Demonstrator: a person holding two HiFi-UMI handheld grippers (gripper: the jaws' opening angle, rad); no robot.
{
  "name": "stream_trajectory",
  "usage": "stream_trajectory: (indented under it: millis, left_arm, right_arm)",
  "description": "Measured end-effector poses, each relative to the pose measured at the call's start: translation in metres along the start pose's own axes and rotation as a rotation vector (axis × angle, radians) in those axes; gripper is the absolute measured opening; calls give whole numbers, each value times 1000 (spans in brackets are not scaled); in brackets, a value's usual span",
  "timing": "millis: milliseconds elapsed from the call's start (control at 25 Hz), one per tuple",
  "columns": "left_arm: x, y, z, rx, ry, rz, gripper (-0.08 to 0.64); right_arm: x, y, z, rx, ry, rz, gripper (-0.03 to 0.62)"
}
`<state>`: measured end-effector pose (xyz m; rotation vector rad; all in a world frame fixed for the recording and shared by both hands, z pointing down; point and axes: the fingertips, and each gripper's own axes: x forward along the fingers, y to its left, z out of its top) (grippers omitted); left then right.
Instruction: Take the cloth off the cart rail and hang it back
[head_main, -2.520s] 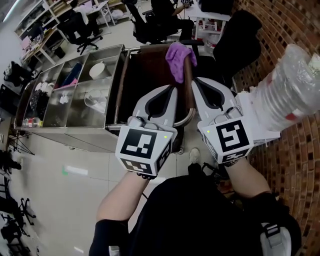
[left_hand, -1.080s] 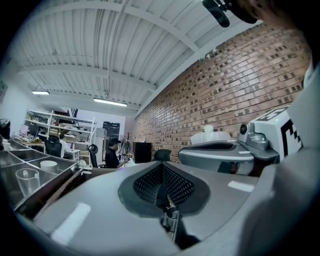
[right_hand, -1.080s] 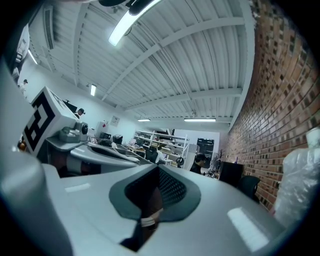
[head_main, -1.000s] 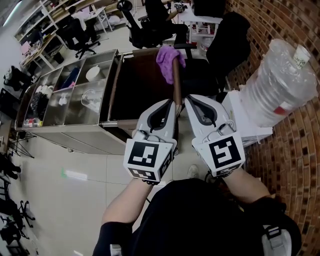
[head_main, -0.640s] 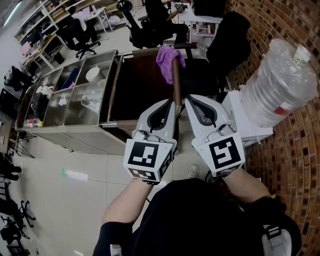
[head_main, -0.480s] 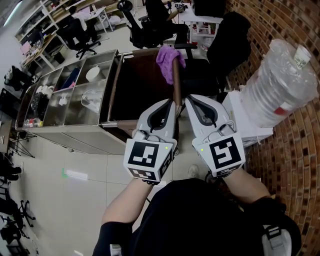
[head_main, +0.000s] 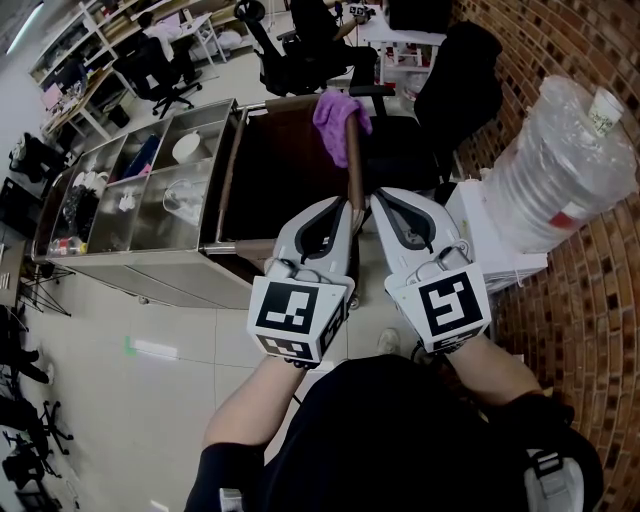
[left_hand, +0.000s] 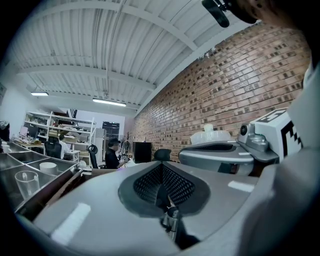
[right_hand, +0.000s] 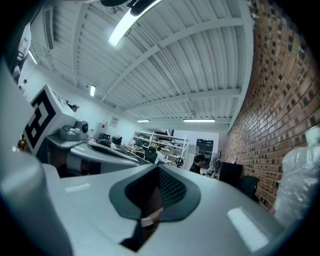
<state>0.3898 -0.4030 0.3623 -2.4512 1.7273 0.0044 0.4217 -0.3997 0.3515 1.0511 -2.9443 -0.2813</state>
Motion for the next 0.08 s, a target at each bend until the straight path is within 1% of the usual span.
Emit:
stream_trajectory:
  millis: [80]
  left_arm:
    - [-1,0,0,0,0,-1,-3]
  right_arm:
    - [3,-1,11,-51,-95,8,0]
